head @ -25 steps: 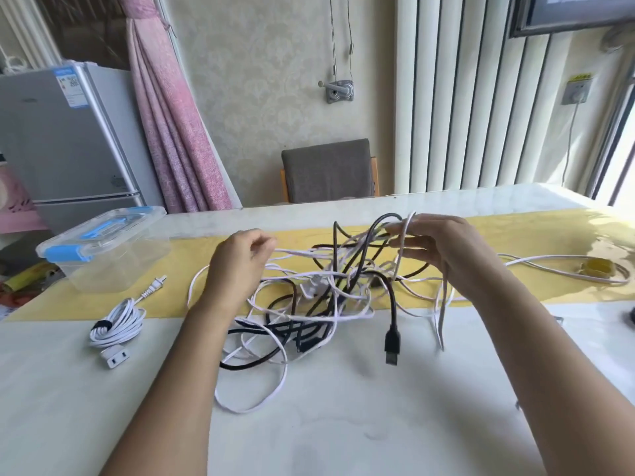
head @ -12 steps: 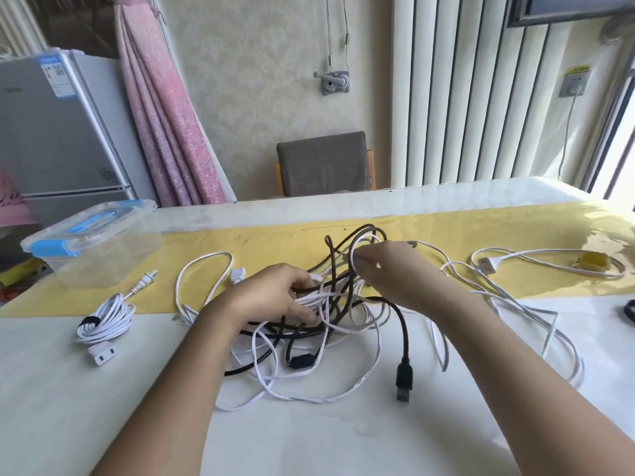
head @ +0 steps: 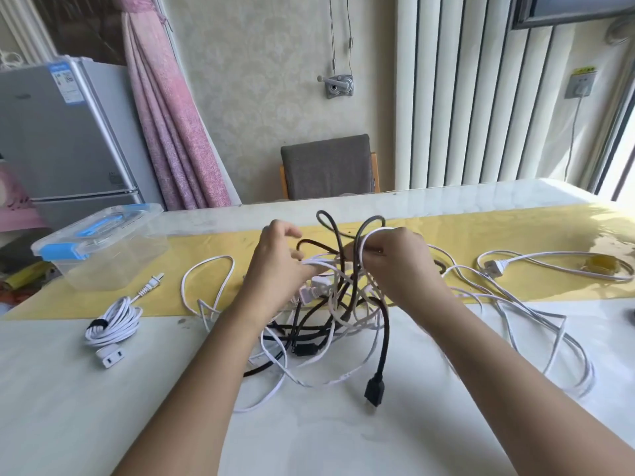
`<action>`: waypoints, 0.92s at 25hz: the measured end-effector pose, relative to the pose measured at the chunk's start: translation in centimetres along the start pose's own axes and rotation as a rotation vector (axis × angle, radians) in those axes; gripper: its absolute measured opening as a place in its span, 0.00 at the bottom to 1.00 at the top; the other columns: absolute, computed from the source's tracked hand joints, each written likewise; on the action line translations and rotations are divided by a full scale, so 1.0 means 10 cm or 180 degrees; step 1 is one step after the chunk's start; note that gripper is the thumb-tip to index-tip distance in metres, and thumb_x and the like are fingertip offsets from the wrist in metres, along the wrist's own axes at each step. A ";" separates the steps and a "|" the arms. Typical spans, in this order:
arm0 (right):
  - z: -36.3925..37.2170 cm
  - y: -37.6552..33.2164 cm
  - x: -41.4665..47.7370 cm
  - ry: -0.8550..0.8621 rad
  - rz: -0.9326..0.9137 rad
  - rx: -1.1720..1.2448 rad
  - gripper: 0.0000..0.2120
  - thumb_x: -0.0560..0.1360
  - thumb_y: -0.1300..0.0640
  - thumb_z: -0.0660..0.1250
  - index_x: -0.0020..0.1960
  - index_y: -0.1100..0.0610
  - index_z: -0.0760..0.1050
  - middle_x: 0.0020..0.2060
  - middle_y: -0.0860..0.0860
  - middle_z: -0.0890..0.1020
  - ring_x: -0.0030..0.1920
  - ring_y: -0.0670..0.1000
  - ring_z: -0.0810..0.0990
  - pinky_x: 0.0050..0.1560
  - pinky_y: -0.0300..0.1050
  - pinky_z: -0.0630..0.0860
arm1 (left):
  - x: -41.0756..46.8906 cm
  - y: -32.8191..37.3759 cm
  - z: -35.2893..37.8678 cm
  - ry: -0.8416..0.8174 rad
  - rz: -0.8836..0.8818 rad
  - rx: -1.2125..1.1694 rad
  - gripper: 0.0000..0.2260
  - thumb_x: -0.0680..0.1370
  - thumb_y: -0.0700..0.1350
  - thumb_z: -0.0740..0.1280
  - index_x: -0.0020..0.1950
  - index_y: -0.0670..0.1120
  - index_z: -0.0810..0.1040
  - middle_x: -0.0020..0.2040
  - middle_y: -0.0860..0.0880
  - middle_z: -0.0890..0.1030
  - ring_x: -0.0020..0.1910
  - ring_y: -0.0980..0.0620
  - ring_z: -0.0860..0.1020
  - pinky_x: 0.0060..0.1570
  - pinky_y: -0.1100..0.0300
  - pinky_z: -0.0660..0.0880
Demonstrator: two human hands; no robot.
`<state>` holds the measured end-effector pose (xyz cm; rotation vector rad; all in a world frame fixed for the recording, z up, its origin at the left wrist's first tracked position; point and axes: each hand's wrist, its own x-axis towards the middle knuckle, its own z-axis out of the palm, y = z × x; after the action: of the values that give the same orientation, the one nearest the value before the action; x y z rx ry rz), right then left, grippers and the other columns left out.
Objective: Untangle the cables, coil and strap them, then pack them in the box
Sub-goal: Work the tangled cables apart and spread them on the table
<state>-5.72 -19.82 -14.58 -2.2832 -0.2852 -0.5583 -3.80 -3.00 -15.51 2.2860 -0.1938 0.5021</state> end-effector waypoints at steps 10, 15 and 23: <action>-0.01 0.10 0.03 -0.0148 0.0547 0.1526 0.15 0.78 0.66 0.55 0.41 0.56 0.77 0.37 0.47 0.85 0.40 0.51 0.83 0.44 0.44 0.79 | 0.12 -0.26 -0.16 -0.0805 -0.0306 0.0139 0.11 0.78 0.53 0.66 0.48 0.48 0.85 0.42 0.47 0.75 0.45 0.51 0.73 0.48 0.58 0.67; -0.03 0.11 0.05 -0.0186 0.0634 0.2056 0.15 0.79 0.68 0.53 0.41 0.57 0.74 0.38 0.50 0.85 0.39 0.50 0.83 0.46 0.45 0.80 | 0.06 -0.27 -0.30 -0.2032 -0.0268 -0.1143 0.09 0.72 0.47 0.72 0.49 0.45 0.84 0.46 0.46 0.84 0.44 0.50 0.78 0.46 0.62 0.74; -0.10 0.14 0.05 -0.0633 0.0559 0.1926 0.12 0.80 0.62 0.57 0.46 0.59 0.78 0.35 0.44 0.84 0.34 0.45 0.78 0.35 0.36 0.71 | 0.02 -0.15 -0.33 -0.1884 -0.0002 -0.1844 0.15 0.67 0.36 0.74 0.50 0.50 0.85 0.50 0.47 0.85 0.49 0.54 0.82 0.50 0.66 0.76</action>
<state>-5.08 -21.49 -14.66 -1.7487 -0.2982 -0.1230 -4.16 0.43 -14.31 1.7964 -0.5506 -0.2314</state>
